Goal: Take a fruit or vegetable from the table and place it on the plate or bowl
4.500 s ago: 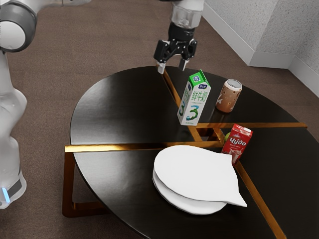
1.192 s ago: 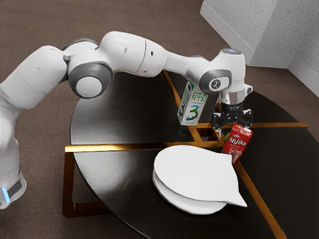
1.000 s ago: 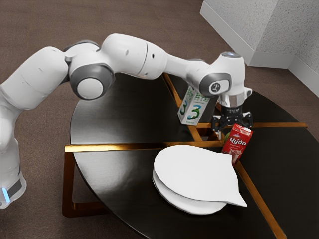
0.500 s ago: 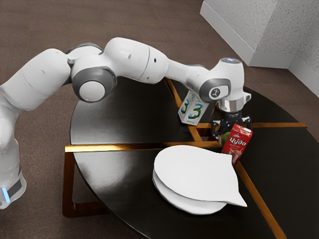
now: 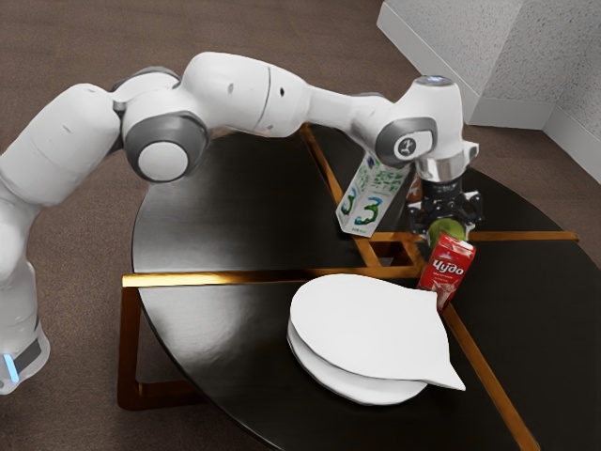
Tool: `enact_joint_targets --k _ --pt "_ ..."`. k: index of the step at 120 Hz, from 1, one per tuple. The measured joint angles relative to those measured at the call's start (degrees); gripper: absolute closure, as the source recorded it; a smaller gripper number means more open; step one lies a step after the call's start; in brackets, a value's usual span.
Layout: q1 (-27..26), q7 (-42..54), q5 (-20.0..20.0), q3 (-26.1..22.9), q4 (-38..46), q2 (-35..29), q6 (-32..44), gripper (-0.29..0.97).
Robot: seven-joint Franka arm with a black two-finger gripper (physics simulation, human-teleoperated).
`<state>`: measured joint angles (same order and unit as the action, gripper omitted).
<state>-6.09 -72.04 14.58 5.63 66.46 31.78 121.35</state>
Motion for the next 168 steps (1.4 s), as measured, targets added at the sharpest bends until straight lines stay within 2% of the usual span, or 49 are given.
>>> enact_joint_targets --k 16,24,30,40,50,57,66,92,106,129,141,168 --pt "-4.9 -0.5 -4.3 4.0 0.3 -11.1 -3.4 0.26" --pt "-8.2 -1.7 -6.5 4.2 5.9 -19.1 -5.4 0.25" --pt "-9.8 -3.4 -7.5 1.5 13.2 -25.4 -6.6 0.25" --pt "-10.4 -7.2 -8.5 -6.2 25.6 -34.1 -7.9 0.25" --pt "-13.0 -11.1 -8.8 -10.3 37.0 -38.8 -7.8 0.26" --pt "-12.0 -13.5 -8.7 -11.2 41.6 -40.3 -7.4 0.27" --pt "-9.5 -16.1 -8.7 -11.5 43.6 -40.9 -6.9 0.27" --pt "-7.8 -21.7 -8.3 -11.5 43.9 -37.6 -5.8 0.25" --pt "-5.2 -23.2 -7.7 -11.3 40.2 -33.1 -5.4 0.26" --pt "-2.4 -24.8 -7.5 -11.2 35.4 -29.2 -5.2 0.26" --pt "-3.6 -25.4 -7.2 -11.2 34.9 -29.0 -5.1 0.26" --pt "-10.6 -26.9 -5.5 -11.4 35.0 -29.5 -5.1 0.26"
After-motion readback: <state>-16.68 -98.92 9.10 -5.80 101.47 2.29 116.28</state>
